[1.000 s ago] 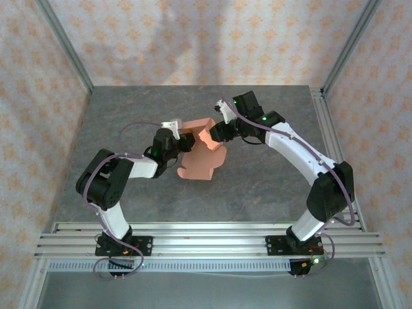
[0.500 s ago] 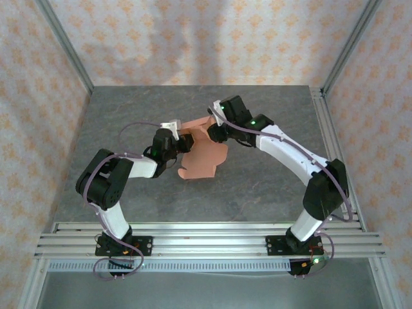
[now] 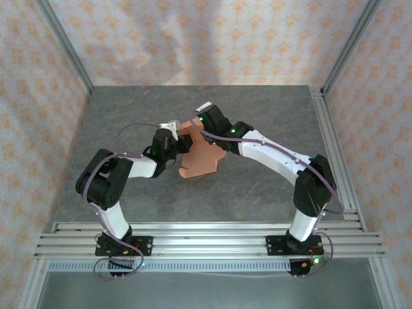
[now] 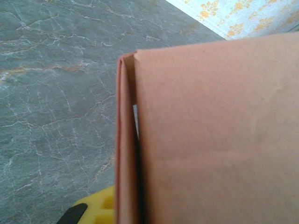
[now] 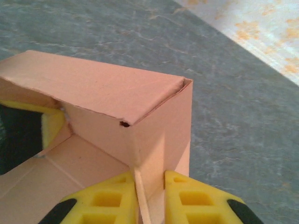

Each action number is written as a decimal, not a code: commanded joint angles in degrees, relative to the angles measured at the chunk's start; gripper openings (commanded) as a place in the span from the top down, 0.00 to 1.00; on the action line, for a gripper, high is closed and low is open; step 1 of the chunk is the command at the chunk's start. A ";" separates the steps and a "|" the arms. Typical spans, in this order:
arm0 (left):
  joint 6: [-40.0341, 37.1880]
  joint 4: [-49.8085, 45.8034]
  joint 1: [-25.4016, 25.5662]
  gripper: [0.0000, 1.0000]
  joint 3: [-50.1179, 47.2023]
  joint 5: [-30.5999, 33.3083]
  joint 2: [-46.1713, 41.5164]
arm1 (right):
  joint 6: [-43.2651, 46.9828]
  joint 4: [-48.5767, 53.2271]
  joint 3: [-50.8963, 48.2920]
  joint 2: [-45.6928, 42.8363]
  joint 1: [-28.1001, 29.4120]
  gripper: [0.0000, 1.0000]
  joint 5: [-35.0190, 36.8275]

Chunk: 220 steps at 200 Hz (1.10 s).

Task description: Fold the paper box

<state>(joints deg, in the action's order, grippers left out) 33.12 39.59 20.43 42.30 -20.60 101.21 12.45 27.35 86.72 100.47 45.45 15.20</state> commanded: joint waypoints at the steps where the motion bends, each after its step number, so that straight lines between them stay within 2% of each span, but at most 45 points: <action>1: -0.96 2.96 0.58 1.00 2.39 -3.39 -2.07 | 0.84 -1.07 1.96 2.59 1.03 0.85 8.26; 42: -1.02 2.09 0.58 1.00 2.78 -3.14 -1.94 | 1.41 -1.67 2.49 4.83 2.17 1.00 13.60; 69: -1.09 1.97 0.58 1.00 2.73 -2.95 -1.89 | 1.45 -2.13 2.54 5.99 2.59 1.00 15.64; 89: -1.05 1.98 0.58 1.00 2.80 -2.95 -1.99 | 0.94 -2.43 2.49 6.56 2.55 0.84 16.80; 113: -1.21 1.92 0.58 1.00 2.70 -2.95 -2.12 | 0.74 -2.66 2.66 7.45 2.57 0.77 18.05; 132: -1.38 1.89 0.58 1.00 2.59 -2.88 -2.15 | 0.90 -2.56 3.17 8.17 2.56 0.75 18.96; 164: -1.22 1.98 0.58 1.00 2.28 -2.97 -2.05 | 1.52 -1.97 3.96 8.96 2.55 0.80 20.21; 172: -1.29 1.98 0.58 1.00 2.34 -2.95 -2.01 | 1.72 -1.58 4.37 9.26 2.62 0.86 21.12; 183: -1.21 2.01 0.58 1.00 2.31 -2.96 -2.07 | 2.36 -1.59 4.60 9.65 2.79 1.00 23.45; 215: -1.49 1.81 0.58 1.00 2.12 -3.04 -2.46 | 4.89 -4.99 3.47 9.49 3.37 1.00 29.44; 220: -1.57 1.80 0.58 1.00 2.02 -3.00 -2.52 | 4.87 -5.26 3.45 9.37 3.41 0.92 29.43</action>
<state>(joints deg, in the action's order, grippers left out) 33.10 37.89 20.14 43.18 -20.45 101.21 15.00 24.16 90.00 109.14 48.88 39.00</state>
